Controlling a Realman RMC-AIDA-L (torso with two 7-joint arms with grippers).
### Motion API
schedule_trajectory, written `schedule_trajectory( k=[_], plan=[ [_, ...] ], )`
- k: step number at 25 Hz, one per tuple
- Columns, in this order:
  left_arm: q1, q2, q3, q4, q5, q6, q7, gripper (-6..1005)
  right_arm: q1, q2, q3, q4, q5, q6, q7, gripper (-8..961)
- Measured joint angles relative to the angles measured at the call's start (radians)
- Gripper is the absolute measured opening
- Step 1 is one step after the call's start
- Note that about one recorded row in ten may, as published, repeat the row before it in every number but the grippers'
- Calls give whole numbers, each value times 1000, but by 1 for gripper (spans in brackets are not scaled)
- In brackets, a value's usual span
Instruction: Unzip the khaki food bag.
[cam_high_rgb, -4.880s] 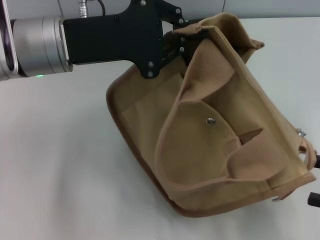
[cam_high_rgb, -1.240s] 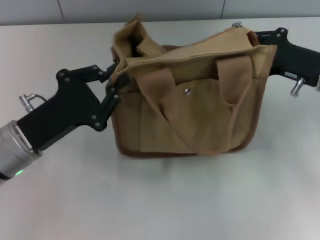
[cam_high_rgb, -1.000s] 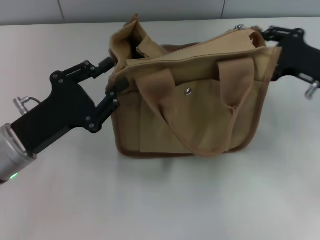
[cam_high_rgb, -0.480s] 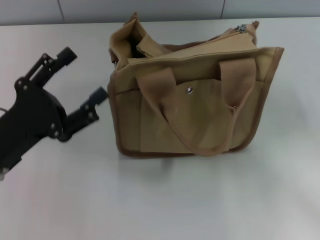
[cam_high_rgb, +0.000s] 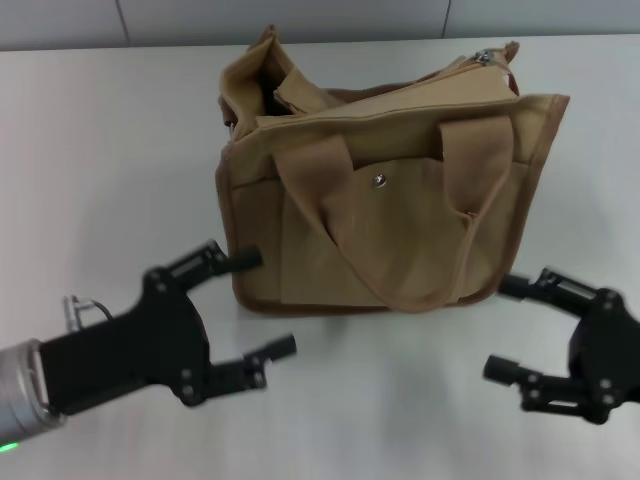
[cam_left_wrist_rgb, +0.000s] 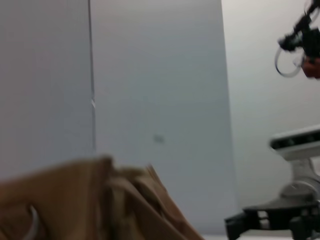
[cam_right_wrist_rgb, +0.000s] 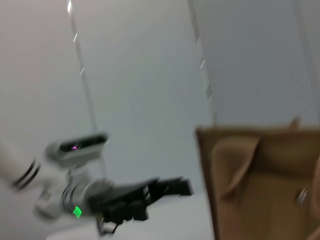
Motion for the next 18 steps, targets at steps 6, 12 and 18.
schedule_trajectory(
  k=[6,12,18],
  plan=[
    [-10,-1,1,1,80,-30,-27,846,30,3,-13,9,-50,62,0,849],
    [-11,-5,4,0,89,-32,-27,846,39,3,-19,34,-51,100,-6,849],
    [-12,-10,4,0,90,-33,-27,846,40,2,-19,39,-52,110,-10,849]
  ],
)
